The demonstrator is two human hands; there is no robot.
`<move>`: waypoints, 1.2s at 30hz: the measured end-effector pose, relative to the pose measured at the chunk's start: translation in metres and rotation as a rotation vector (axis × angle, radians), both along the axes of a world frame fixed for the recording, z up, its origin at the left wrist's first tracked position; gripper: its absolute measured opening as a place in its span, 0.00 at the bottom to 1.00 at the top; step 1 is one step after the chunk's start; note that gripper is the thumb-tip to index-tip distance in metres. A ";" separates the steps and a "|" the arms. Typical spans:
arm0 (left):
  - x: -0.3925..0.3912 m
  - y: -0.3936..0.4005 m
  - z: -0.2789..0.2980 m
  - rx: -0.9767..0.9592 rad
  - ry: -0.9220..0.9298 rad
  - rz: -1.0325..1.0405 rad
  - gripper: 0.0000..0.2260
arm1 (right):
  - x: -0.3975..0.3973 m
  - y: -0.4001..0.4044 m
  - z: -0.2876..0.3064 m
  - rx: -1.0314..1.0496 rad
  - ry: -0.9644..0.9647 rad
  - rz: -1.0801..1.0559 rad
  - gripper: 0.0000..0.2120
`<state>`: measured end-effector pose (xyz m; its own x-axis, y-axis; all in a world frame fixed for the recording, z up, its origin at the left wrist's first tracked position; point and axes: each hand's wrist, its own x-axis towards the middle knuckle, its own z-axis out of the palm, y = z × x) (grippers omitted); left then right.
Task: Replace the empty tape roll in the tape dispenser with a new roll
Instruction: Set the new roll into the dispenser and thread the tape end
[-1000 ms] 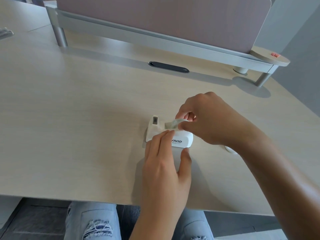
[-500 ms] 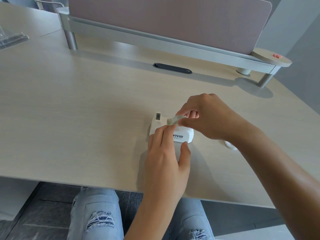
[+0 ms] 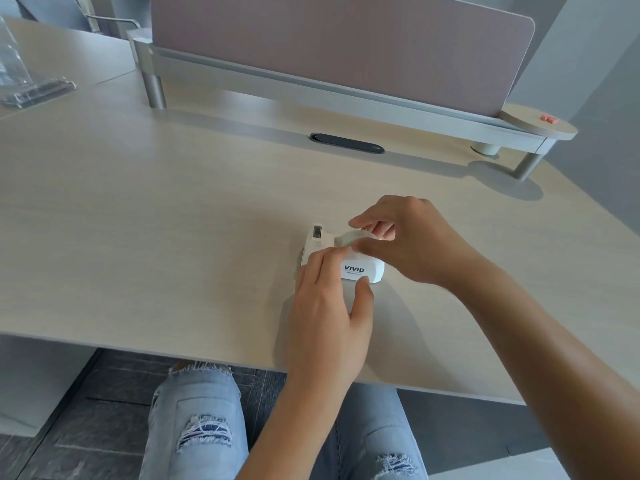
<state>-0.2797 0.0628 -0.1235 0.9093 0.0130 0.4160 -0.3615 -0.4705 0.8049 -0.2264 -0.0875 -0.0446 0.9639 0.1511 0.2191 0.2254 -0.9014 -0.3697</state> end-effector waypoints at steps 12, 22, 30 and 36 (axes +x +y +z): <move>-0.001 0.000 0.000 0.008 -0.015 0.002 0.15 | -0.006 -0.009 0.011 -0.126 -0.010 0.025 0.06; -0.001 -0.002 0.000 -0.005 -0.007 -0.015 0.16 | 0.009 0.000 0.025 -0.246 0.105 0.030 0.05; 0.001 -0.001 -0.001 -0.011 0.032 -0.024 0.16 | 0.015 0.000 0.023 -0.255 0.089 0.068 0.05; -0.001 -0.001 -0.001 -0.026 0.010 -0.019 0.17 | 0.014 -0.007 0.027 -0.159 0.142 0.078 0.05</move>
<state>-0.2807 0.0614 -0.1241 0.9137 0.0066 0.4063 -0.3616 -0.4430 0.8203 -0.2119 -0.0946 -0.0179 0.9674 0.2484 0.0492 0.2525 -0.9328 -0.2570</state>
